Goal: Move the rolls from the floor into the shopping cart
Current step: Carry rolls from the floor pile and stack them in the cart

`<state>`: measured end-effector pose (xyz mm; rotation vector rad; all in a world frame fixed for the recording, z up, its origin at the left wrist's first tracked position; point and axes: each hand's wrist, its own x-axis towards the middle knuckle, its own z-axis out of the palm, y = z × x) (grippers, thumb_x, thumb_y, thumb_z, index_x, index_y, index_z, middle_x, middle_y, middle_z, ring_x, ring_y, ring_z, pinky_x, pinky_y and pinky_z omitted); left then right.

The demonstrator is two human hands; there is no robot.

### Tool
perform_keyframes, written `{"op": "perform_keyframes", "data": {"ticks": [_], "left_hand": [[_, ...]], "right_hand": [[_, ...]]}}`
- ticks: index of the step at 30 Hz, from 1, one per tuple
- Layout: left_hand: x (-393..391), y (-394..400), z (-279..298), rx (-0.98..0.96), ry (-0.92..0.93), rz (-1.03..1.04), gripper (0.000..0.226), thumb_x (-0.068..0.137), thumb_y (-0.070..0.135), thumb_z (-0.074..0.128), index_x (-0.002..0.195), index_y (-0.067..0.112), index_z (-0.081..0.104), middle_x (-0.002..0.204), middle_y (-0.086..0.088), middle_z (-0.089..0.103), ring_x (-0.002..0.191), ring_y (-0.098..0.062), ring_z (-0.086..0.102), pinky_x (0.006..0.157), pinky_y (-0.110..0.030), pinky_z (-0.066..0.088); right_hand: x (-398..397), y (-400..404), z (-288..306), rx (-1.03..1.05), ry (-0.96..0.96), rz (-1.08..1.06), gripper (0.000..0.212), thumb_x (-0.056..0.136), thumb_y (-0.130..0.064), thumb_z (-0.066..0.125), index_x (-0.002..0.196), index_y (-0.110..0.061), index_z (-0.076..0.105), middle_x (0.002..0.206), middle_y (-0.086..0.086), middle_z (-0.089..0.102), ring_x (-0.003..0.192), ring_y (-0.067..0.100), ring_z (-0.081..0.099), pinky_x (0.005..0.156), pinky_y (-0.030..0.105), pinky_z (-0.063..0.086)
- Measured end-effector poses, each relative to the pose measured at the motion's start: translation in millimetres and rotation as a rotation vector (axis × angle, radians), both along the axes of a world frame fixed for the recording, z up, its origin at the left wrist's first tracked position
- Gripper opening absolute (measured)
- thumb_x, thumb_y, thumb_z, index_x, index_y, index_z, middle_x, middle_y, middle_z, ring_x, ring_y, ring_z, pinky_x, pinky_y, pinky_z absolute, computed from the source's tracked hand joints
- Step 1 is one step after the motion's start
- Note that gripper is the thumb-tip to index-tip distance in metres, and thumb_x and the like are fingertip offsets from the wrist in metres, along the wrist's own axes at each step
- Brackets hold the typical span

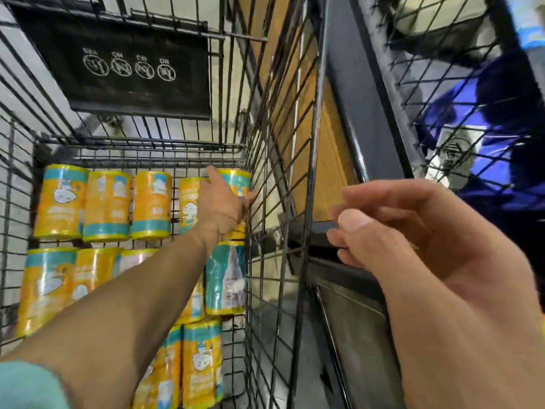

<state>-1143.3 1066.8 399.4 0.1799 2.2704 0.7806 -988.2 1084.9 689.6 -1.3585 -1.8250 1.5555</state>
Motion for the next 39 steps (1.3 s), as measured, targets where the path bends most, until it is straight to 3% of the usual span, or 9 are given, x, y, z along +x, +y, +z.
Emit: {"op": "perform_keyframes", "data": {"ticks": [3,6,9,16,20,29,35,39], "left_hand": [[0.8,-0.9,-1.6,0.052,0.079,-0.106,0.099,0.082,0.030,0.080,0.155,0.010,0.018,0.142,-0.028,0.037,0.131,-0.044,0.040,0.110,-0.044,0.036],[-7.3,-10.4,-3.2,0.003,0.140,-0.314,0.077,0.084,0.033,0.077,0.142,0.007,0.034,0.134,-0.026,0.041,0.125,-0.043,0.042,0.107,-0.045,0.039],[-15.9,-29.2,3.5,-0.058,0.172,-0.506,0.063,0.087,0.030,0.073,0.136,0.008,0.040,0.132,-0.022,0.042,0.123,-0.040,0.045,0.105,-0.045,0.042],[-19.2,-70.4,72.2,-0.317,0.266,-0.940,0.063,0.092,0.035,0.063,0.147,0.017,0.037,0.141,-0.015,0.041,0.125,-0.035,0.049,0.103,-0.047,0.047],[-9.3,-95.1,163.3,-0.326,0.436,-1.009,0.065,0.095,0.042,0.058,0.150,0.018,0.033,0.142,-0.014,0.047,0.129,-0.035,0.047,0.104,-0.048,0.046],[25.2,-159.2,367.7,-0.172,0.715,-0.886,0.047,0.097,0.041,0.051,0.139,0.022,0.044,0.131,-0.006,0.058,0.122,-0.030,0.056,0.096,-0.043,0.050],[47.5,-206.2,451.9,-0.076,0.964,-0.935,0.044,0.100,0.045,0.046,0.138,0.022,0.044,0.122,-0.003,0.058,0.114,-0.028,0.059,0.085,-0.039,0.051],[60.2,-243.0,479.4,0.031,0.987,-1.063,0.038,0.101,0.046,0.044,0.131,0.023,0.046,0.117,-0.001,0.058,0.107,-0.026,0.060,0.082,-0.041,0.054]], "right_hand": [[6.2,1.7,-10.0,0.030,-0.024,0.023,0.012,0.071,-0.023,0.071,0.081,-0.028,0.075,0.079,-0.005,0.074,0.072,0.011,0.074,0.061,0.012,0.055],[10.8,1.5,-11.5,0.046,-0.021,0.064,0.004,0.081,-0.026,0.078,0.081,-0.026,0.074,0.079,-0.008,0.073,0.071,0.005,0.071,0.061,0.007,0.050],[13.7,1.2,-9.2,0.075,-0.066,0.090,0.007,0.078,-0.026,0.071,0.084,-0.027,0.073,0.082,-0.011,0.073,0.074,0.001,0.069,0.063,0.006,0.048],[15.6,-14.6,9.4,0.203,-0.177,0.226,0.008,0.089,-0.028,0.068,0.097,-0.030,0.068,0.092,-0.012,0.070,0.088,0.004,0.067,0.076,0.022,0.054],[24.0,-27.4,40.4,0.355,-0.220,0.334,0.007,0.093,-0.030,0.066,0.099,-0.029,0.064,0.094,-0.011,0.066,0.086,0.010,0.063,0.080,0.038,0.054],[47.9,-69.6,133.1,0.675,-0.467,0.551,0.027,0.097,-0.043,0.053,0.120,-0.030,0.057,0.116,-0.006,0.061,0.112,0.020,0.058,0.079,0.034,0.045],[75.1,-118.0,167.3,0.799,-0.576,0.454,0.032,0.095,-0.044,0.052,0.120,-0.026,0.057,0.114,0.000,0.061,0.112,0.025,0.059,0.081,0.037,0.048],[100.9,-167.0,177.5,0.783,-0.674,0.305,0.032,0.096,-0.045,0.049,0.119,-0.025,0.054,0.114,0.002,0.061,0.112,0.028,0.060,0.080,0.038,0.050]]}}
